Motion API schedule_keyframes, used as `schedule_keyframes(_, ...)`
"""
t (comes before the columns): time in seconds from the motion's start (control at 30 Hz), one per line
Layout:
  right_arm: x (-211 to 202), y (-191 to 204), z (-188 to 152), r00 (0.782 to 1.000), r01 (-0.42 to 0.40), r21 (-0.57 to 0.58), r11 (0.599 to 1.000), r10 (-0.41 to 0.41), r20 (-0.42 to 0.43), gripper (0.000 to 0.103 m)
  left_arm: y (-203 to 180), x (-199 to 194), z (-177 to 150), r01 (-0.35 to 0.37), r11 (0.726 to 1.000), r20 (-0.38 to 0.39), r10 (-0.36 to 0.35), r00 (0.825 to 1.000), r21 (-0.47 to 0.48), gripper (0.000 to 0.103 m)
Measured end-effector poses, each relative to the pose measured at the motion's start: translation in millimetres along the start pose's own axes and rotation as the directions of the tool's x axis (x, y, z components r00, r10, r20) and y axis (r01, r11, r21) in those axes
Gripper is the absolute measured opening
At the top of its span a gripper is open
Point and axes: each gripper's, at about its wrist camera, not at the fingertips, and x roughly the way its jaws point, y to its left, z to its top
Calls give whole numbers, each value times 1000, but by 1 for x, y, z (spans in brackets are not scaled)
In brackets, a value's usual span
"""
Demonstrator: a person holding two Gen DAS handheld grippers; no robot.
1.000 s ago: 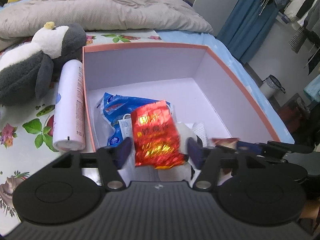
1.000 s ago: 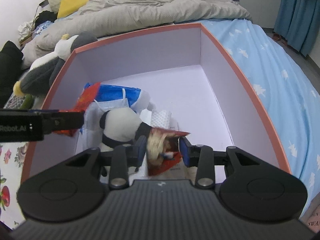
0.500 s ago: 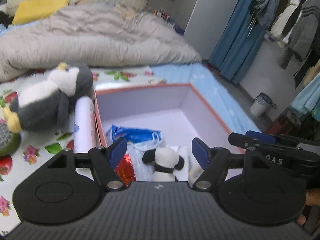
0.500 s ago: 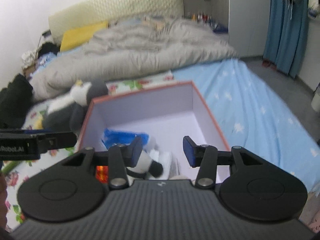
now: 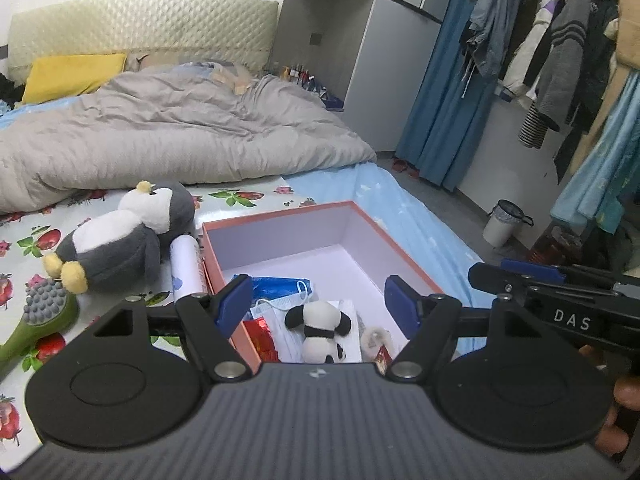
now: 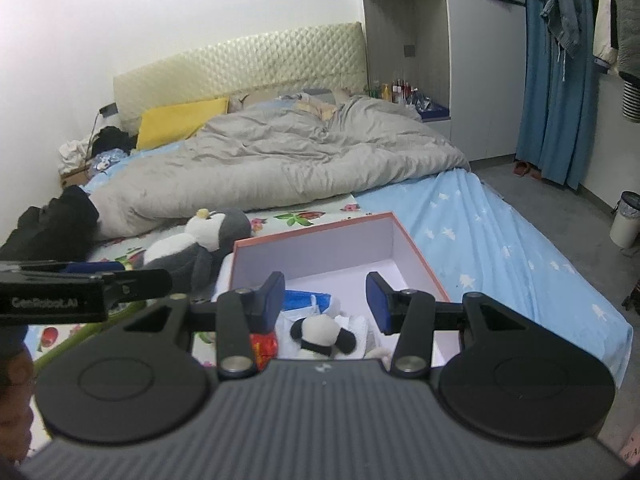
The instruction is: Organize soft objects
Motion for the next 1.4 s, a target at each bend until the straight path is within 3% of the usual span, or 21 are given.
schedule_keyframes(0.27,-24,12,-27,1000,8,25,1000,-8,0,48,1,-24,-23,14,1000,-13,-14,1000,-3,77)
schedule_keyframes(0.6,-28,21,-60,999,21,39,999,-20,-37,48,12,-24,-50,10,1000,-58,-11,998,-20,77)
schedule_keyframes(1.1,-20,26,-79,996,56,58,997,-52,-70,48,25,-15,-57,-14,1000,-81,14,997,-9,84)
schedule_keyframes(1.23,-19,26,-80,996,56,61,997,-52,-68,68,26,-15,-56,-13,1000,-69,12,998,-15,97)
schedule_keyframes(1.3,-18,24,-79,996,66,72,995,-61,-67,89,28,-15,-56,-2,999,-66,0,998,-34,102)
schedule_keyframes(1.4,-18,19,-81,995,80,89,993,-74,-60,91,29,-14,-53,-9,999,-61,7,998,-38,103)
